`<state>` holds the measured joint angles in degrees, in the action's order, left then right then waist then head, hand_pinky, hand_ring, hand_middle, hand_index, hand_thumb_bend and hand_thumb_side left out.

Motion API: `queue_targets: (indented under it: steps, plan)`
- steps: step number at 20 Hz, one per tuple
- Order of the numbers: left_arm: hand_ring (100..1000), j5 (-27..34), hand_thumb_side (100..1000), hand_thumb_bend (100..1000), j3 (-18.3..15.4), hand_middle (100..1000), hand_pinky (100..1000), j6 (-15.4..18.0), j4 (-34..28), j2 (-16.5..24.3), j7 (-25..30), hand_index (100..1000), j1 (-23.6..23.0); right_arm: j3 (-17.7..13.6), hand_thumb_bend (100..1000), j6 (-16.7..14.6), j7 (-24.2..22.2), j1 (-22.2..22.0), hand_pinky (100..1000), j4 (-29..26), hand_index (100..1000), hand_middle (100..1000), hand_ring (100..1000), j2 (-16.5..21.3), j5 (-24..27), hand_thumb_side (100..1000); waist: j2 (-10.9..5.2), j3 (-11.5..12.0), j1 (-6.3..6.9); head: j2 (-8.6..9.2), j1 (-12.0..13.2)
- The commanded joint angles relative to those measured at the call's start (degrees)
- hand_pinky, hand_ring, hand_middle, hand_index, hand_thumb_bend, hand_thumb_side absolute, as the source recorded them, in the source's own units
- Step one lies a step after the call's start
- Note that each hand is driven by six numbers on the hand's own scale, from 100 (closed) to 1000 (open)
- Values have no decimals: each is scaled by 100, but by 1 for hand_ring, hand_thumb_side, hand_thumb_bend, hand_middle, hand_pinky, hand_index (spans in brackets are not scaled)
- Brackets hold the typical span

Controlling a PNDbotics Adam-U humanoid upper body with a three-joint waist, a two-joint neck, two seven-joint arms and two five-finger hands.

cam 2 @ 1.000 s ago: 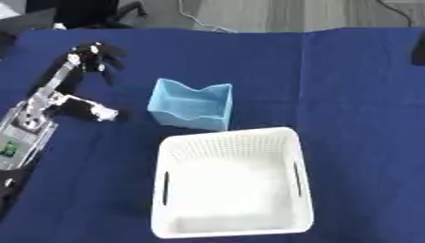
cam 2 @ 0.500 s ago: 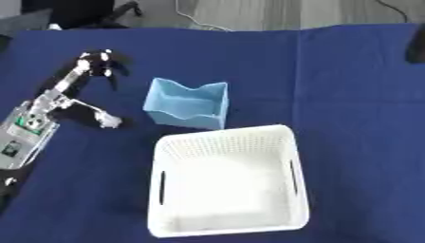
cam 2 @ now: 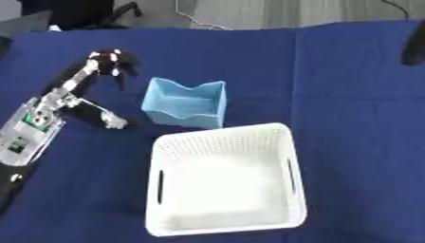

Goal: Pick up objects on the table and place them in the box.

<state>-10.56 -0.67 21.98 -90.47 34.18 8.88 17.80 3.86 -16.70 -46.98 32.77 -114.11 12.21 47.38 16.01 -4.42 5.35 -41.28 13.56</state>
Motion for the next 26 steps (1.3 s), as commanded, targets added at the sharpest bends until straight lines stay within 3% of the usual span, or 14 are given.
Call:
queue_targets:
  steps: [1, 18, 26]
  plan:
    - [668, -60, 291, 1000, 21, 714, 411, 28, -43, 174, 55, 795, 121, 10, 100, -78, -91, 73, 645, -48, 813, 821, 731, 52, 10, 671, -118, -11, 12, -19, -6]
    - [658, -106, 306, 1000, 323, 703, 406, 104, 117, 194, 114, 789, 470, -7, 100, 30, -46, 29, 634, -48, 802, 816, 717, 26, -44, 675, -146, -18, 74, -80, -83]
    - [660, -189, 335, 1000, 383, 706, 413, 136, 181, 288, 127, 791, 420, 3, 100, 115, 22, 43, 626, -48, 801, 815, 712, 22, -31, 680, -140, -40, 98, -84, -140]
